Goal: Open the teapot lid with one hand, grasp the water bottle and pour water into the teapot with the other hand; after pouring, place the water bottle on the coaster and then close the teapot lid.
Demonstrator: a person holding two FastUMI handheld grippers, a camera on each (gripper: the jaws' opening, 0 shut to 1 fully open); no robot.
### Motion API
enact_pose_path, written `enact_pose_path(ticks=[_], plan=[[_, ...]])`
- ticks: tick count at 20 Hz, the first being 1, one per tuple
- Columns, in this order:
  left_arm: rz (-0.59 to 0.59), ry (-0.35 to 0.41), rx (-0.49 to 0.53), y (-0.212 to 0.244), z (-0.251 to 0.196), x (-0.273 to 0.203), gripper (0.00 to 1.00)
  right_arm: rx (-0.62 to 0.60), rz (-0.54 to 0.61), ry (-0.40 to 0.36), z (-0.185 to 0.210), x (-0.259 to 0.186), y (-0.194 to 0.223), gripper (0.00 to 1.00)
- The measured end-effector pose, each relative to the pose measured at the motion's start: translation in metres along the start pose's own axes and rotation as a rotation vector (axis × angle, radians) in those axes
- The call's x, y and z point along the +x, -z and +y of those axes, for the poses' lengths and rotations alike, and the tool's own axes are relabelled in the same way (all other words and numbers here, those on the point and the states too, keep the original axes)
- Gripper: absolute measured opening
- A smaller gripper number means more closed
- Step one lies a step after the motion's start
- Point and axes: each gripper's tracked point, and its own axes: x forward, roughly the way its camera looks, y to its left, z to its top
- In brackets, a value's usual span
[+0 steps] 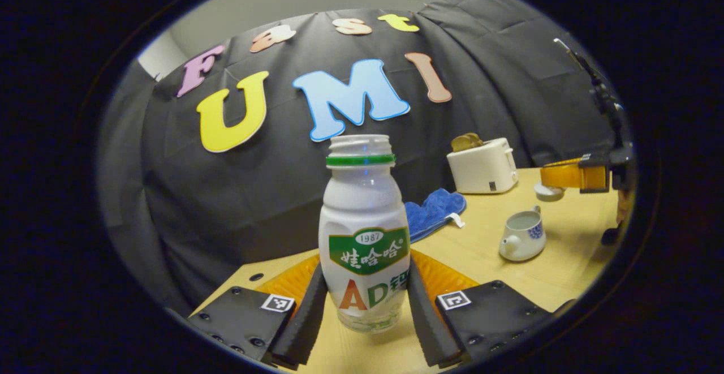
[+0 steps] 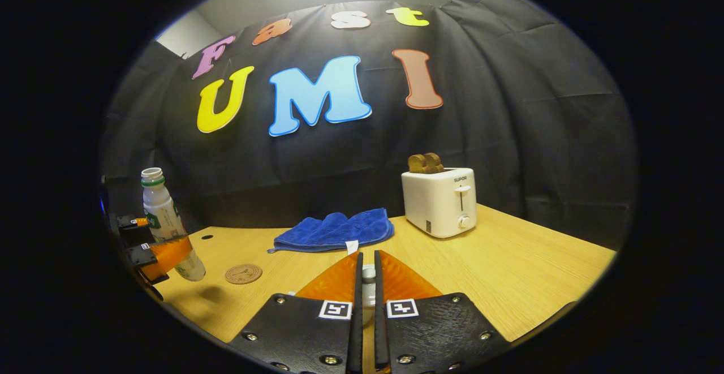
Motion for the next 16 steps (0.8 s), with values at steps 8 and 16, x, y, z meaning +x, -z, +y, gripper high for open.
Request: enact_pose_path(ticks=[8,16], plan=[[-0.010,-0.034,-0.195,0.009,0.037,-0.037,0.82,-0.019,0.050,-0.084,0.041,0.019,0.015,0.08],[-0.020,-0.056,-0.278,0.012,0.060,-0.049,0.81,-0.055,0.077,-0.078,0.041,0.027,0.026,0.08]])
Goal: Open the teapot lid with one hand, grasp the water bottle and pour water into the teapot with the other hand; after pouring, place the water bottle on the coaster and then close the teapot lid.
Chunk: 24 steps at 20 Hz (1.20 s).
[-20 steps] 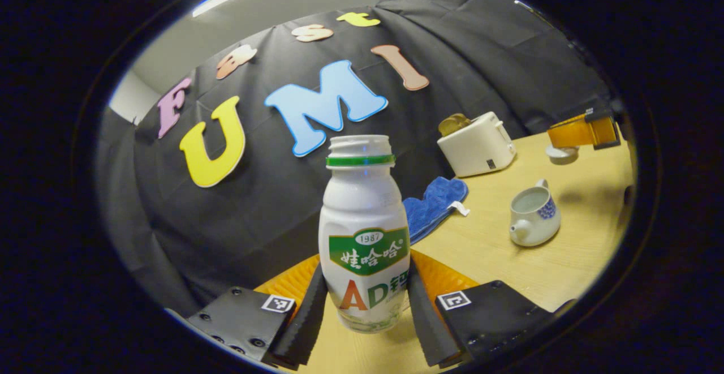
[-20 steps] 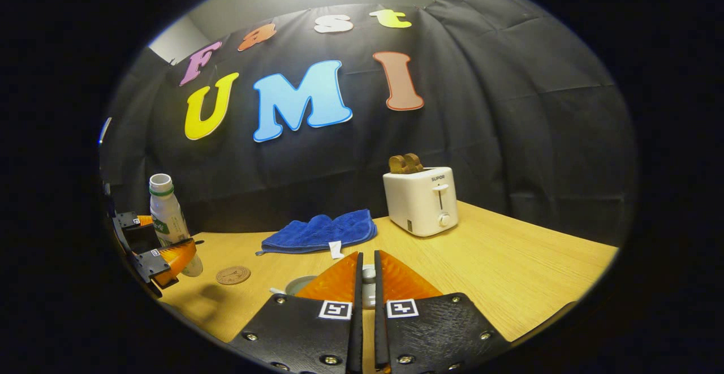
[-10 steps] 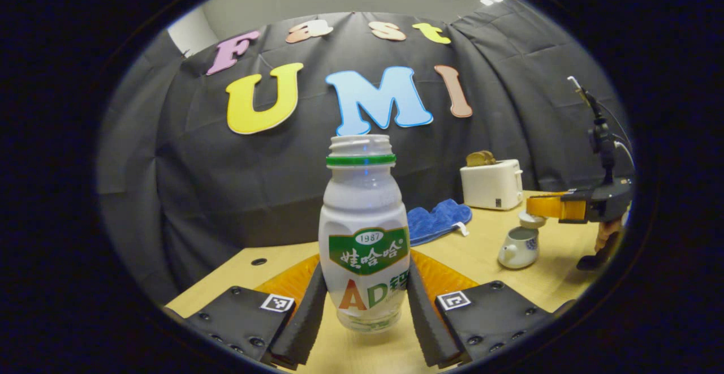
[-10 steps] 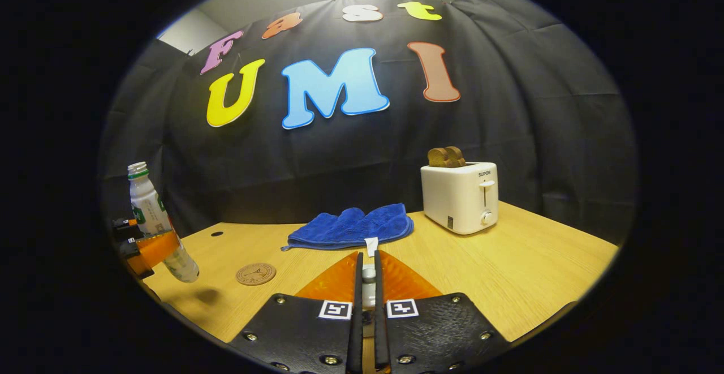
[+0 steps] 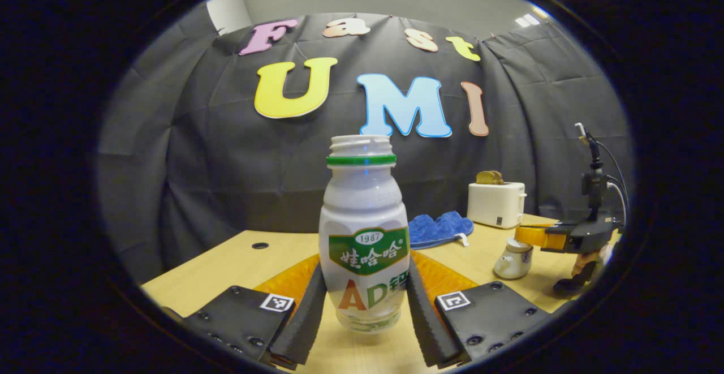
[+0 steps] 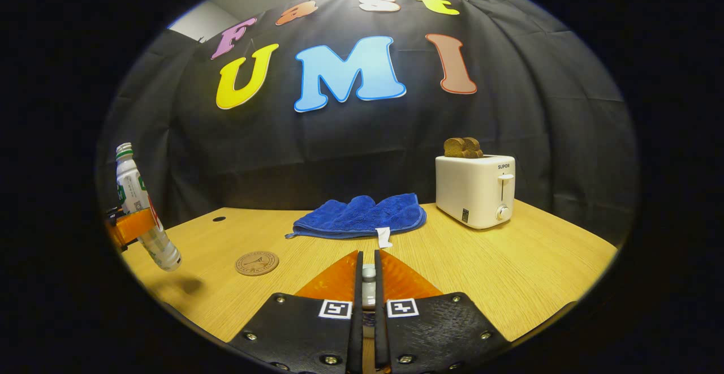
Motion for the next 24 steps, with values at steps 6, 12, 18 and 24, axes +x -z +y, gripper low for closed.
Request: enact_pose_path(ticks=[6,12,18,24], plan=[[0.003,0.008,-0.009,0.002,-0.006,0.005,0.81,-0.002,0.038,0.003,-0.003,0.003,0.015,0.08],[0.023,0.013,-0.015,0.007,-0.011,0.018,0.77,-0.012,0.029,0.021,-0.006,0.001,0.014,0.21],[0.044,0.021,-0.034,0.011,-0.015,0.036,0.77,0.018,-0.020,0.031,-0.010,-0.007,-0.001,0.83],[0.105,0.061,-0.035,0.021,-0.012,0.094,0.77,0.004,-0.056,0.037,-0.012,-0.018,-0.012,0.83]])
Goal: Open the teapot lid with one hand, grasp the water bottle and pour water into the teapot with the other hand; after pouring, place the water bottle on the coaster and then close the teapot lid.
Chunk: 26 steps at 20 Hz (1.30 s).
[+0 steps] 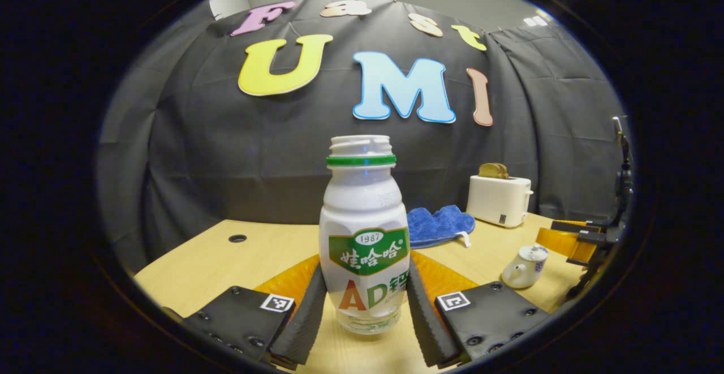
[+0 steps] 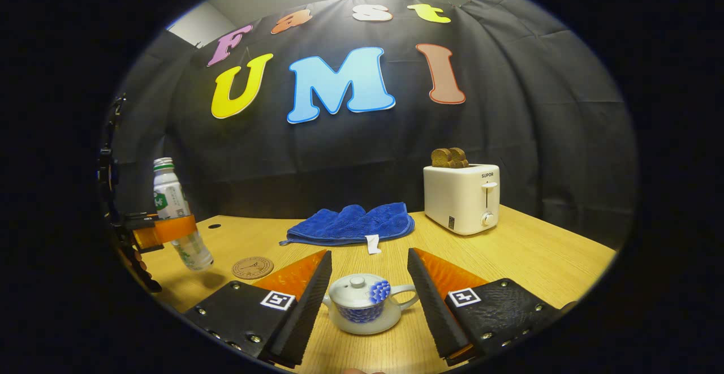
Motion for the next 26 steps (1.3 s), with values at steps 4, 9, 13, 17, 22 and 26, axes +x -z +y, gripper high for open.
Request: enact_pose_path(ticks=[4,9,13,17,22,26], plan=[[0.030,0.015,0.006,-0.001,0.004,0.045,0.77,0.007,-0.013,-0.011,0.002,-0.003,-0.005,0.83],[0.045,0.055,0.061,0.010,-0.016,0.077,0.81,0.011,-0.003,-0.017,0.004,-0.003,-0.004,0.83],[0.046,0.072,0.027,0.021,-0.023,0.091,0.81,0.013,-0.018,-0.008,0.001,-0.005,-0.008,0.83],[0.057,0.075,0.027,0.030,-0.025,0.097,0.79,0.021,-0.010,-0.004,-0.001,-0.003,-0.006,0.83],[0.053,0.068,0.012,0.032,-0.023,0.098,0.81,0.008,-0.007,-0.003,-0.001,-0.003,-0.005,0.83],[0.069,0.085,0.005,0.036,-0.024,0.098,0.81,0.016,-0.007,0.001,-0.003,-0.002,-0.005,0.83]])
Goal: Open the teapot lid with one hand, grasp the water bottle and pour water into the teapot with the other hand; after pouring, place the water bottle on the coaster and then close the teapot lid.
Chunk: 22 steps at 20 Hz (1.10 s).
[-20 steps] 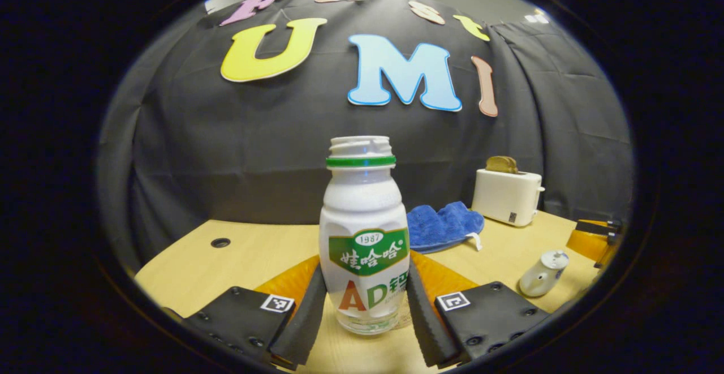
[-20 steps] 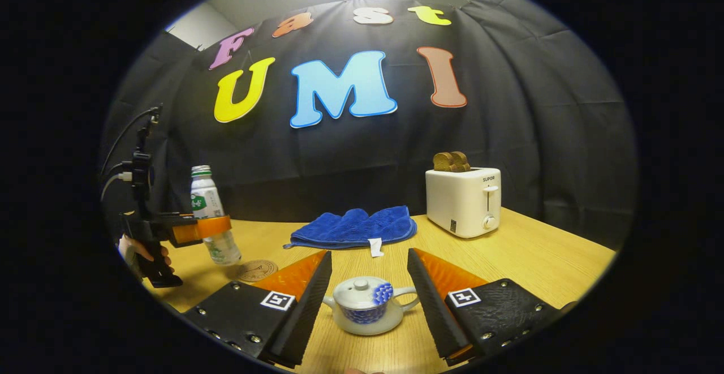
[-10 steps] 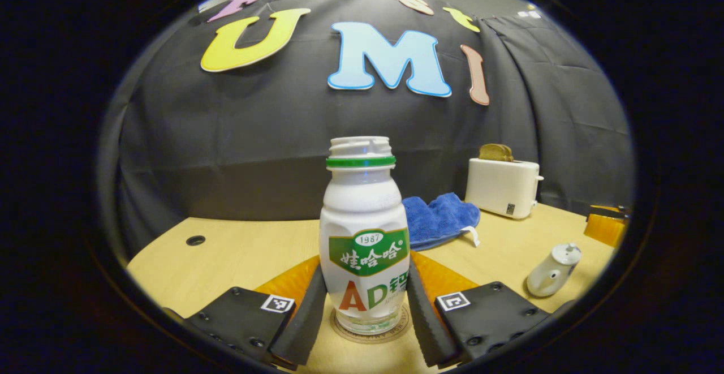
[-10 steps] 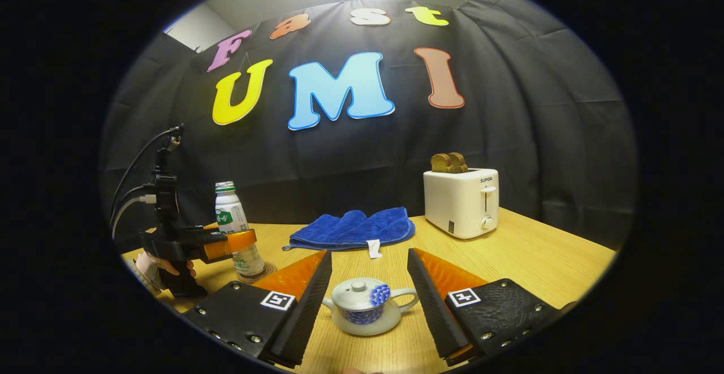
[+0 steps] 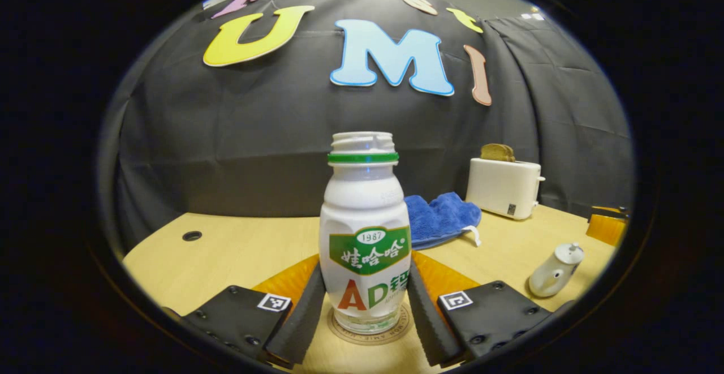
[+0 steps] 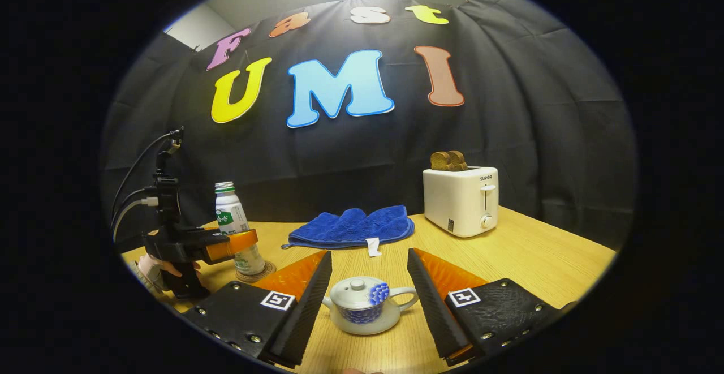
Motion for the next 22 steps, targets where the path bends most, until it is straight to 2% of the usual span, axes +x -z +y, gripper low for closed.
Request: enact_pose_path(ticks=[1,2,3,10,12,16,17,20,22], plan=[[0.005,-0.004,-0.002,0.003,0.000,0.003,0.91,0.001,-0.001,0.001,0.000,0.000,0.000,0.83],[0.004,-0.007,-0.009,0.004,0.001,0.003,0.89,0.000,-0.001,0.001,0.000,0.000,0.000,0.83],[0.004,-0.004,-0.018,0.004,0.000,0.002,1.00,-0.001,-0.002,0.001,0.000,0.000,0.000,0.83],[0.000,-0.023,-0.026,0.005,0.001,-0.021,1.00,0.015,-0.014,-0.025,0.006,-0.003,-0.004,0.83],[-0.018,-0.063,-0.012,0.004,0.006,-0.034,1.00,0.020,-0.017,-0.030,0.008,-0.004,-0.004,0.83],[-0.050,-0.100,0.021,0.005,-0.002,-0.072,1.00,0.014,-0.051,-0.031,0.015,-0.010,-0.011,0.83],[-0.064,-0.105,0.024,0.006,-0.008,-0.083,0.98,-0.003,-0.073,-0.026,0.017,-0.014,-0.015,0.83],[-0.111,-0.122,0.015,0.001,-0.026,-0.121,1.00,-0.060,-0.129,-0.023,0.026,-0.028,-0.020,0.83],[-0.143,-0.126,0.029,-0.003,-0.042,-0.145,1.00,-0.090,-0.121,-0.020,0.033,-0.041,-0.010,0.83]])
